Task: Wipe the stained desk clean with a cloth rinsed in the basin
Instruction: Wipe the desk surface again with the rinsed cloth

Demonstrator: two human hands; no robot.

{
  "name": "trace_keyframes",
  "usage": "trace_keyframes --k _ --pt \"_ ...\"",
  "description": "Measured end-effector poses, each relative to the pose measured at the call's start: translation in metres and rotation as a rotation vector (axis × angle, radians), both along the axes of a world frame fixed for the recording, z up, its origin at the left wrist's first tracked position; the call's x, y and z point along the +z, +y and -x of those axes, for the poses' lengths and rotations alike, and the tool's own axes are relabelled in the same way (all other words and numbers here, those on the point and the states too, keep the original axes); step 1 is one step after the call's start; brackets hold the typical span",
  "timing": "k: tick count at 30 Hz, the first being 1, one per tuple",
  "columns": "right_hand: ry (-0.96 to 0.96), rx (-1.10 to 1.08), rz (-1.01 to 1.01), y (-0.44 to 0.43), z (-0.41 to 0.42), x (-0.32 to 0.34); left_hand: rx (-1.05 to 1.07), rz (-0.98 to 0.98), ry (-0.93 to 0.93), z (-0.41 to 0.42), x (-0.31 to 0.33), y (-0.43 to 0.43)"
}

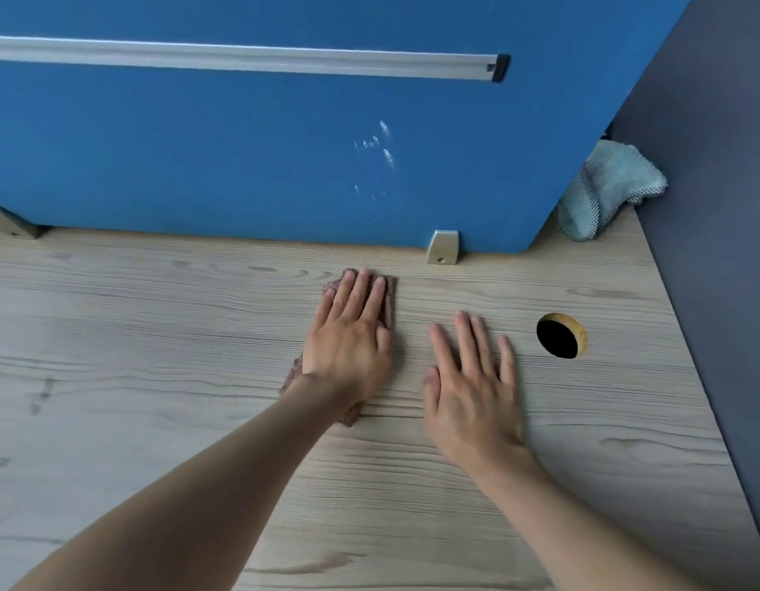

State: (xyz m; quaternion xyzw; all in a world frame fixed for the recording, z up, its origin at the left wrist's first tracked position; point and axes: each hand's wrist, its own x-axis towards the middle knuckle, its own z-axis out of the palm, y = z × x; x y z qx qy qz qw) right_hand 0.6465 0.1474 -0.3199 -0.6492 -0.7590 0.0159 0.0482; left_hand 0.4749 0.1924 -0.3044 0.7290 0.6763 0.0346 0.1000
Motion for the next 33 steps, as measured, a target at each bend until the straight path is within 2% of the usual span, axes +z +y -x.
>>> trace_keyframes --k 2,5,7,12,14,18,21,26,33 --pt "-0.001 -0.003 -0.004 0.001 0.001 0.000 0.033 -0.004 -0.001 -0.010 0.000 0.005" --pt "-0.006 -0.003 -0.006 0.000 0.002 0.003 -0.176 0.005 -0.020 -0.024 0.002 0.007" --pt "-0.002 0.000 -0.004 -0.001 0.002 0.004 -0.244 -0.006 -0.029 -0.025 0.002 0.012" --pt "0.000 -0.002 0.000 -0.001 0.002 0.002 -0.008 -0.003 -0.039 -0.029 -0.002 0.022" --pt "0.007 -0.002 0.003 -0.001 0.002 0.002 -0.141 0.010 0.003 -0.032 -0.001 0.026" --pt "-0.001 -0.024 0.021 0.000 0.005 0.004 -0.607 -0.015 0.078 -0.031 0.000 0.050" --pt "-0.002 -0.039 0.012 0.002 0.005 0.003 -0.698 -0.025 0.076 -0.032 0.000 0.063" --pt "-0.001 -0.028 0.007 0.001 0.004 0.005 -0.530 -0.023 0.008 -0.037 0.002 0.056" --pt "0.011 -0.029 0.003 0.001 0.004 0.007 -0.027 -0.028 -0.066 -0.032 0.001 0.032"
